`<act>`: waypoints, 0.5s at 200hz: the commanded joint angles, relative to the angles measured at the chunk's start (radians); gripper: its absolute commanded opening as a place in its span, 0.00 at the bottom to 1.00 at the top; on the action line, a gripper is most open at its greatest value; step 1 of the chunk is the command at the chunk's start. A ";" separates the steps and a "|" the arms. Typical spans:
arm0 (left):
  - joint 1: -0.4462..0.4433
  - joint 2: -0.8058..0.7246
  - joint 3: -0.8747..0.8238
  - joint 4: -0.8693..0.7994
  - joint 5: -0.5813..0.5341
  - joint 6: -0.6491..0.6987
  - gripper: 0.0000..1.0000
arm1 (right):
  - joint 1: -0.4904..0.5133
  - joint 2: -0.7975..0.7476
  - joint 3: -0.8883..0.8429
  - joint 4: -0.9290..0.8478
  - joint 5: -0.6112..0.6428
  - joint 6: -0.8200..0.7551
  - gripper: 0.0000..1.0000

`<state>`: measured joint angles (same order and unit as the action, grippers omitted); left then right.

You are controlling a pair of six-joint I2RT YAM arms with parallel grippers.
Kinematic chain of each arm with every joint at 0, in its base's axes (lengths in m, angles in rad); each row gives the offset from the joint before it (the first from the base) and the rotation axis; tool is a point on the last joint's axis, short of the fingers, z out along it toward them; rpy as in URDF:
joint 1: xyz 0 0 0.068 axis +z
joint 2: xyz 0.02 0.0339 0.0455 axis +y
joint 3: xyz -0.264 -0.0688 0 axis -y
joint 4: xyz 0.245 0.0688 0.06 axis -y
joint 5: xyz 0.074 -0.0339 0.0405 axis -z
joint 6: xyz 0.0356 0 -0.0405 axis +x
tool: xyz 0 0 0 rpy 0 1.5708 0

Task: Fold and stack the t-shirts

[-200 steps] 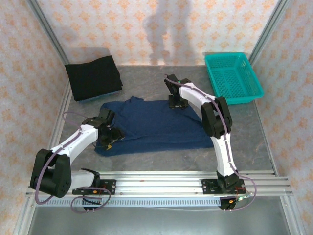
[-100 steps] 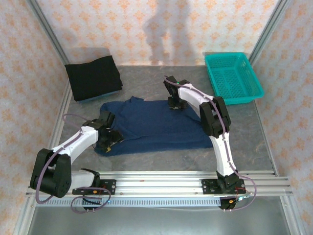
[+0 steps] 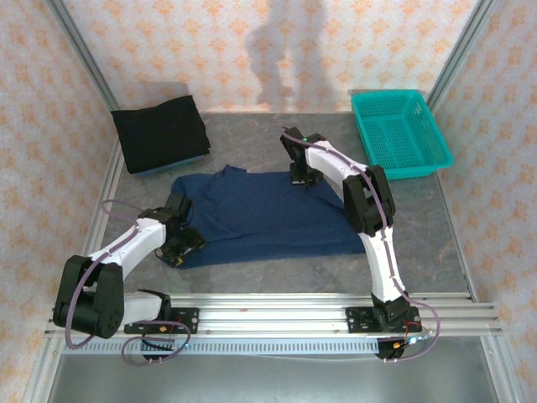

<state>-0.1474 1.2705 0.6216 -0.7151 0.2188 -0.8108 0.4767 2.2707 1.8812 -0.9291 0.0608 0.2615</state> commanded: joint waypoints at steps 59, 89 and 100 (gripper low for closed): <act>0.028 -0.008 -0.043 -0.057 -0.076 0.025 0.69 | -0.071 -0.051 0.056 -0.060 0.163 -0.047 0.00; 0.030 -0.010 -0.051 -0.063 -0.083 0.034 0.69 | -0.086 -0.032 0.112 -0.072 0.236 -0.089 0.00; 0.032 -0.011 -0.054 -0.066 -0.085 0.038 0.69 | -0.090 -0.020 0.139 -0.077 0.264 -0.112 0.00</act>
<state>-0.1280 1.2690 0.5953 -0.7242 0.1932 -0.7971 0.3950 2.2692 1.9499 -0.9688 0.2108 0.2070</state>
